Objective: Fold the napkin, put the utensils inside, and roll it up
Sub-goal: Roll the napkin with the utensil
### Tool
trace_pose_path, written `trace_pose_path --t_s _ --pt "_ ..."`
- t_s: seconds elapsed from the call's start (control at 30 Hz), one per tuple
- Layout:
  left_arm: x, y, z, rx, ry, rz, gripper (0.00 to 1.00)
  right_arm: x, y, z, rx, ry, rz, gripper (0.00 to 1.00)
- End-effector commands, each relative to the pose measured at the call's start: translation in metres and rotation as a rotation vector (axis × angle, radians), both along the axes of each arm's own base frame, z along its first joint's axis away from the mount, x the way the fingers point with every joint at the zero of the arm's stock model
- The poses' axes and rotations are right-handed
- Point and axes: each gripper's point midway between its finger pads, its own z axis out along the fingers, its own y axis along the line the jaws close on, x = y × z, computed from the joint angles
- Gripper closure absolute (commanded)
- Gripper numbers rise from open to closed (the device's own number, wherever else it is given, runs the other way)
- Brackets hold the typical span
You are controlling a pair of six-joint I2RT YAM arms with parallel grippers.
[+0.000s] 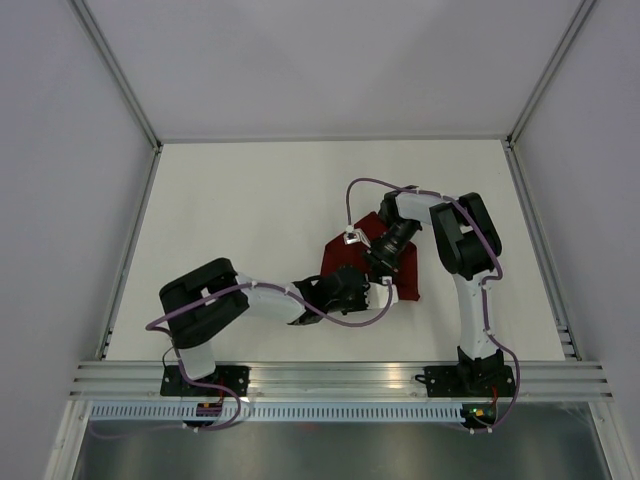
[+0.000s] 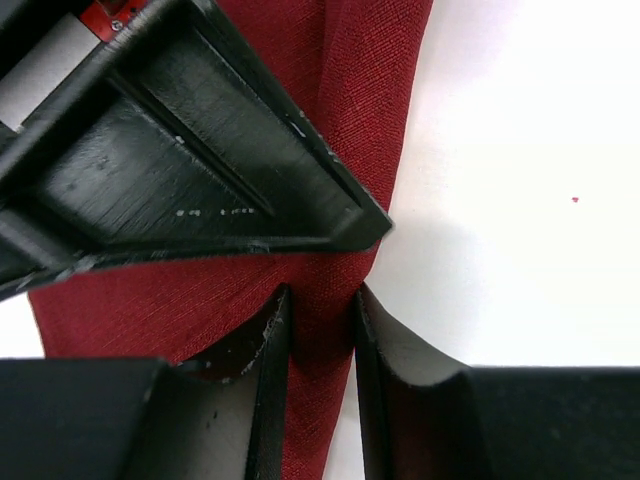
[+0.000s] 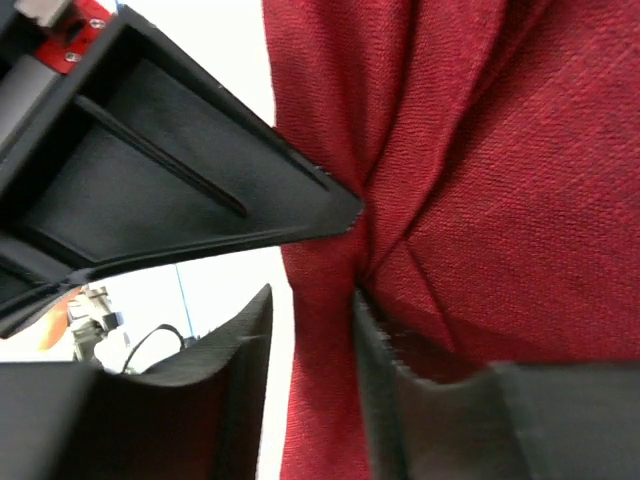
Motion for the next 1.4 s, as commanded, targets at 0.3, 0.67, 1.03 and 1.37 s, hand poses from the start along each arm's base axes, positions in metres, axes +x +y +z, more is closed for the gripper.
trace_pose_path --t_s 0.3,0.67,1.03,1.37 --pt "-0.044 0.01 -0.036 0.068 0.528 -0.068 0.98 0.064 -0.011 0.002 -0.017 -0.349 -0.054 0.43" --pt "-0.04 0.012 -0.032 0.044 0.759 -0.021 0.98 0.12 -0.044 0.063 0.032 -0.515 -0.351 0.39" --pt "-0.025 0.019 -0.047 0.068 1.002 0.099 0.98 0.07 -0.068 0.09 0.098 -0.835 -0.314 0.34" --pt "-0.015 0.012 -0.043 0.083 1.131 0.175 0.96 0.035 -0.032 0.063 0.09 -1.087 -0.156 0.31"
